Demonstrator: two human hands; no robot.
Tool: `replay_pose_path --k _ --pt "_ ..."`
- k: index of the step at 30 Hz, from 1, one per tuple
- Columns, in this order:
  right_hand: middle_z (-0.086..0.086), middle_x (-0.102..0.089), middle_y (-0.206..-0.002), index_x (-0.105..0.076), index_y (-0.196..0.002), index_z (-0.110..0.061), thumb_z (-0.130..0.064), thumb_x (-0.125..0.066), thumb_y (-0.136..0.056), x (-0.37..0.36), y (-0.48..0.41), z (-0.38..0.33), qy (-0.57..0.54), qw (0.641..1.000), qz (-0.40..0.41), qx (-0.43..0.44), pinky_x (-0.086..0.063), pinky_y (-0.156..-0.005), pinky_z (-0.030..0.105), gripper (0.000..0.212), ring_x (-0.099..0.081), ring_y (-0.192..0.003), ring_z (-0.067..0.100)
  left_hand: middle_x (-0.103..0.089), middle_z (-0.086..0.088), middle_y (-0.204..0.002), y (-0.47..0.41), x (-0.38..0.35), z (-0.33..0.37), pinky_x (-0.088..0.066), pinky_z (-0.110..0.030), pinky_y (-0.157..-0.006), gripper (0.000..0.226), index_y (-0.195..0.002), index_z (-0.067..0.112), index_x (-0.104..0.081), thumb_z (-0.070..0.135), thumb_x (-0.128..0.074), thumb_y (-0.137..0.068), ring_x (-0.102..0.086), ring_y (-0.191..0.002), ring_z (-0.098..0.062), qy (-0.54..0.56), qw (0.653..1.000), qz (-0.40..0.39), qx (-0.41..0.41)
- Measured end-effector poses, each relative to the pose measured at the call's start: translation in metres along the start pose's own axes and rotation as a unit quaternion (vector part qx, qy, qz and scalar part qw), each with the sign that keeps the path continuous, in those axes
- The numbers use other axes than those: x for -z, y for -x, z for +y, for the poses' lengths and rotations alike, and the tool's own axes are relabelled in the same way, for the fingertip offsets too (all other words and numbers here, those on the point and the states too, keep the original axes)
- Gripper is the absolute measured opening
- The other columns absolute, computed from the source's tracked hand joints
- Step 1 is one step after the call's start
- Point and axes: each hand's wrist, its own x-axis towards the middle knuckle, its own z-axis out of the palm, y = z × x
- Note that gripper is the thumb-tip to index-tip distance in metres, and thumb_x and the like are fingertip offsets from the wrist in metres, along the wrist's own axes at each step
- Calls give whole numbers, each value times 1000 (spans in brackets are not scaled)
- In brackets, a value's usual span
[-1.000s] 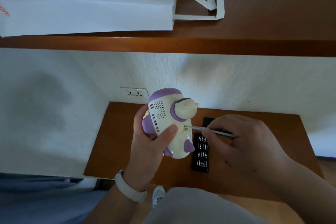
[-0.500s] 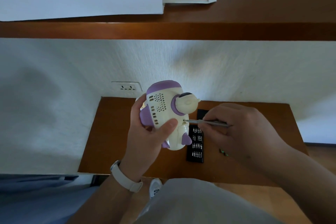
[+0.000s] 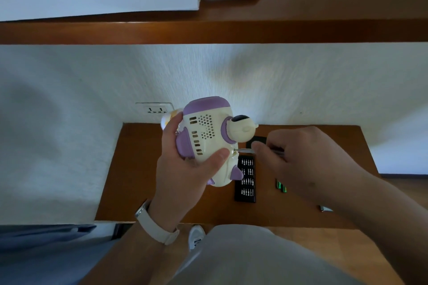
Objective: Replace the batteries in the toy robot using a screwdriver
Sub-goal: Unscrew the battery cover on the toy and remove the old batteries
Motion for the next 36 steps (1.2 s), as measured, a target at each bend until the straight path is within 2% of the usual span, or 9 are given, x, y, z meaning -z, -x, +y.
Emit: replay_pose_path --k 3,6,8,11,16,18,21,27,36 --pt "-4 -44 -46 -47 -57 -24 -61 -34 -84 2 2 1 25 999 -22 -2 -38 -46 17 48 -41 -41 10 -56 44 -114 4 -1 2 -58 -15 -67 78 -132 45 -33 53 -75 -67 -61 -110 6 -10 1000 -1 -2" --pt "-4 -45 -47 -50 -59 -24 -61 -34 -84 2 5 1 22 999 -20 14 -39 -49 16 48 -40 -41 9 -55 44 -116 7 -2 5 -57 -14 -68 79 -134 43 -33 51 -76 -68 -60 -112 8 -15 1000 11 -17" --pt "-5 -45 -48 -51 -61 -24 -62 -34 -84 3 7 0 31 999 -13 32 -32 -41 19 47 -40 -42 10 -56 41 -119 7 0 5 -57 -14 -68 81 -137 39 -34 49 -78 -69 -60 -113 7 -18 999 17 -28" --pt "-8 -44 -48 -48 -60 -25 -61 -38 -82 7 8 -2 31 998 -3 45 -21 -43 16 43 -40 -42 9 -56 42 -120 8 2 8 -55 -9 -67 83 -139 30 -35 46 -78 -71 -59 -112 11 -27 998 21 -46" --pt "-10 -47 -53 -50 -69 -27 -54 -46 -82 8 10 -2 13 998 -3 65 -31 -41 17 30 -45 -46 10 -56 44 -117 11 2 12 -53 -7 -67 81 -137 33 -34 48 -77 -70 -59 -110 11 -24 998 26 -46" --pt "-13 -49 -55 -52 -74 -28 -49 -51 -82 8 11 -2 -25 997 1 66 -43 -53 14 23 -53 -57 10 -56 44 -116 14 1 13 -53 -7 -67 79 -135 35 -34 49 -76 -70 -59 -110 11 -25 998 28 -44" --pt "-17 -46 -51 -53 -80 -32 -46 -54 -84 9 13 -3 -73 993 29 87 -42 -52 11 15 -55 -56 4 -58 42 -116 18 0 16 -55 -10 -68 77 -133 38 -36 47 -77 -68 -61 -110 9 -14 999 28 -32" --pt "-12 -46 -50 -63 -85 -20 -39 -47 -92 5 16 -4 -59 990 50 117 -40 -50 16 26 -53 -56 16 -62 37 -114 22 4 14 -56 -13 -71 82 -136 25 -39 44 -79 -68 -64 -106 4 9 999 27 -22" --pt "-20 -43 -58 -61 -89 -32 -25 -65 -89 4 22 -7 -90 985 54 137 -38 -49 15 7 -51 -59 7 -61 37 -114 24 9 13 -56 -12 -67 76 -133 29 -38 42 -78 -70 -64 -107 4 11 999 21 -23"
